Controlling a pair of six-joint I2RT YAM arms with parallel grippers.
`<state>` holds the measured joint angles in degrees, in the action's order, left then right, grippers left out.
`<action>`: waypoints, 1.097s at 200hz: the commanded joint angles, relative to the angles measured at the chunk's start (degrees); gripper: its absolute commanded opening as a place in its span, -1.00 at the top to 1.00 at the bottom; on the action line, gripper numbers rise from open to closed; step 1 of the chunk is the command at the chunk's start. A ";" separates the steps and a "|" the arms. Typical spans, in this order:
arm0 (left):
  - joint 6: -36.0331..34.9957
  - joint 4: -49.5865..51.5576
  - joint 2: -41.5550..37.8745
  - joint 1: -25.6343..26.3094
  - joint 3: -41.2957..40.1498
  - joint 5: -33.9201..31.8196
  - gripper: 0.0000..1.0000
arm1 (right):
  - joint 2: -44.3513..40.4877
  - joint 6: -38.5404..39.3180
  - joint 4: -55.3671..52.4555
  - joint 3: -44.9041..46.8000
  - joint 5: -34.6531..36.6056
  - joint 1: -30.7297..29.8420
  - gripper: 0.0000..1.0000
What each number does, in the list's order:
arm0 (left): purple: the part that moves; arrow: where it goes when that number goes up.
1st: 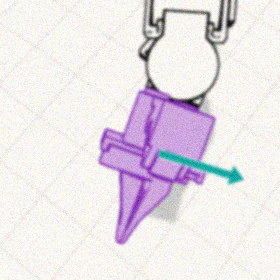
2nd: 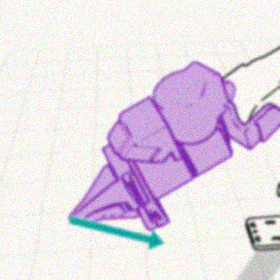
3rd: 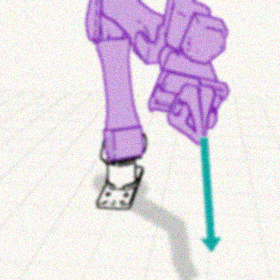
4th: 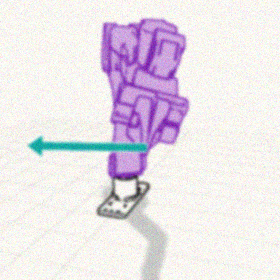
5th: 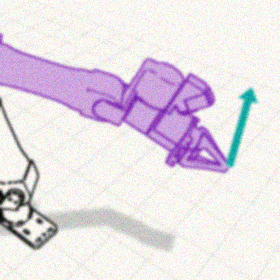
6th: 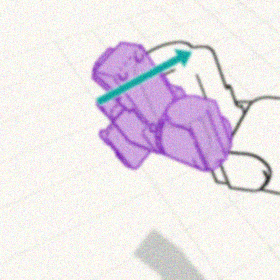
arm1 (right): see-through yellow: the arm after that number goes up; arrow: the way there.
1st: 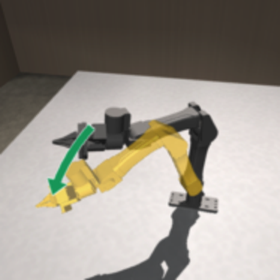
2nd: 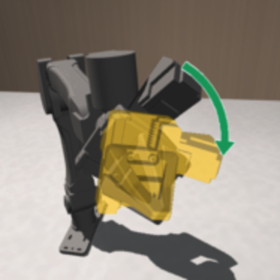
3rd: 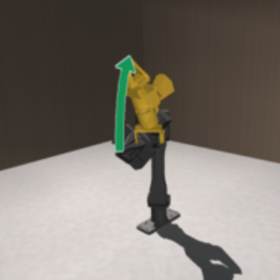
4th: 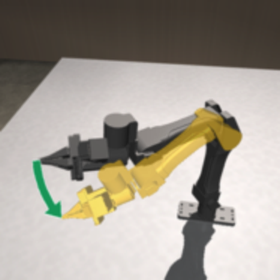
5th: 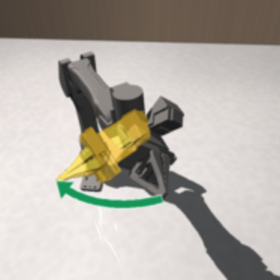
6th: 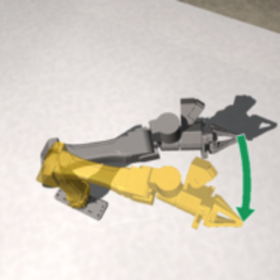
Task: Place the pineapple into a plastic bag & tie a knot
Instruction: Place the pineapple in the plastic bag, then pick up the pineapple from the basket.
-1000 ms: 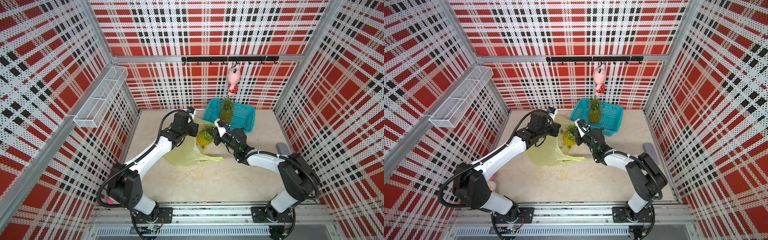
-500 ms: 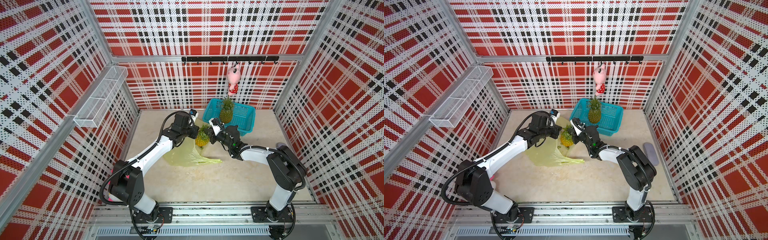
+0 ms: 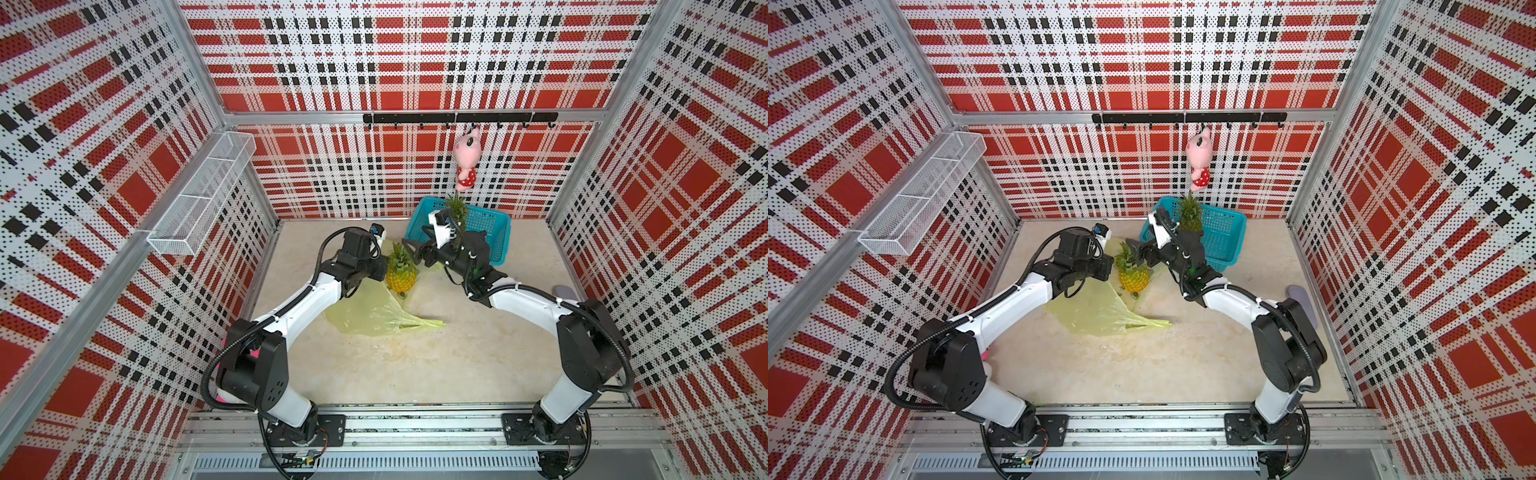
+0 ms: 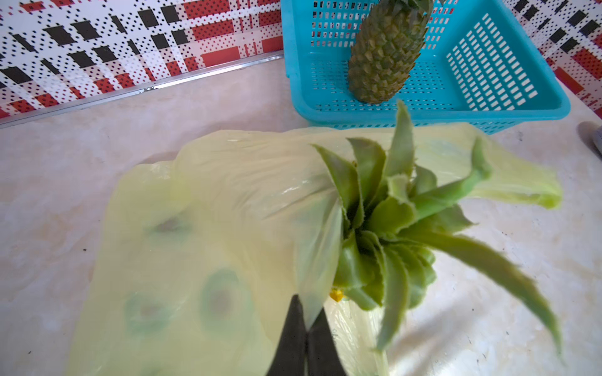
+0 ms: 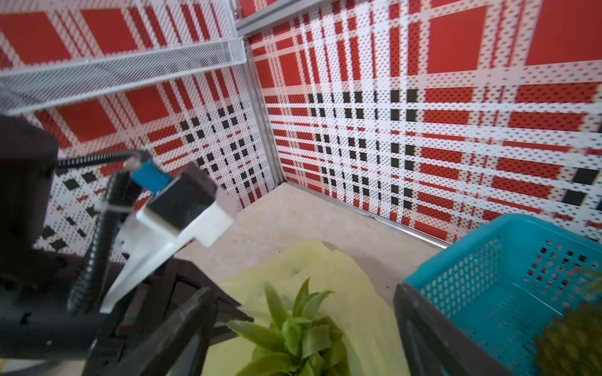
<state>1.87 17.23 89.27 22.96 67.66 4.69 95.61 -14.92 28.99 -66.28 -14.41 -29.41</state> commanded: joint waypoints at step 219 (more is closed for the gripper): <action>-1.13 -1.75 -2.65 0.61 -5.22 0.94 1.00 | 37.47 1.63 -34.79 -52.79 16.77 15.17 0.13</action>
<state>1.39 16.01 88.77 23.33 63.57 4.58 132.03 -14.79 -7.49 -117.47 4.99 -14.72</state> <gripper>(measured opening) 0.047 0.609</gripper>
